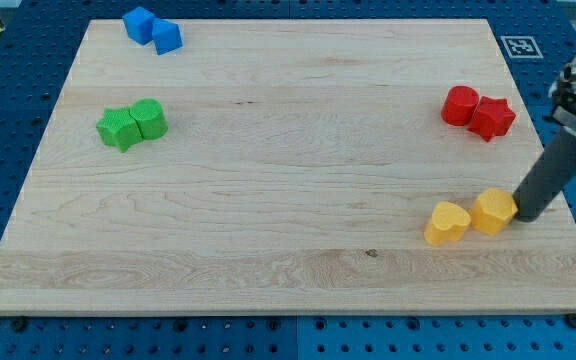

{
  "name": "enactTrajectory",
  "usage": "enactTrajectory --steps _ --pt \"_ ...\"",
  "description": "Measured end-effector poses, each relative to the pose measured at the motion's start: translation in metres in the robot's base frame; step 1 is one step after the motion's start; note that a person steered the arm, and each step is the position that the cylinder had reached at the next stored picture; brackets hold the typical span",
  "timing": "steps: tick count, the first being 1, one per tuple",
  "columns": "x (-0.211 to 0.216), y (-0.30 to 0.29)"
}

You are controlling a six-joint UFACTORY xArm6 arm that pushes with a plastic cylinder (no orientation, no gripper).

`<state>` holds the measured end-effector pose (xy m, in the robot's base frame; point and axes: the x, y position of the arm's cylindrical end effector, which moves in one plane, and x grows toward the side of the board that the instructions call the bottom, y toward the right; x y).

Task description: Point your arm at the red star

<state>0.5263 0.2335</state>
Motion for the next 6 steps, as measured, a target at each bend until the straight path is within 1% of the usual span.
enactTrajectory --steps 1,2,3,4,5,6 --pt "0.0 -0.024" --pt "0.0 -0.036" --pt "0.0 -0.008" --pt "-0.016 0.036" --pt "-0.069 0.055" --pt "-0.084 0.055"
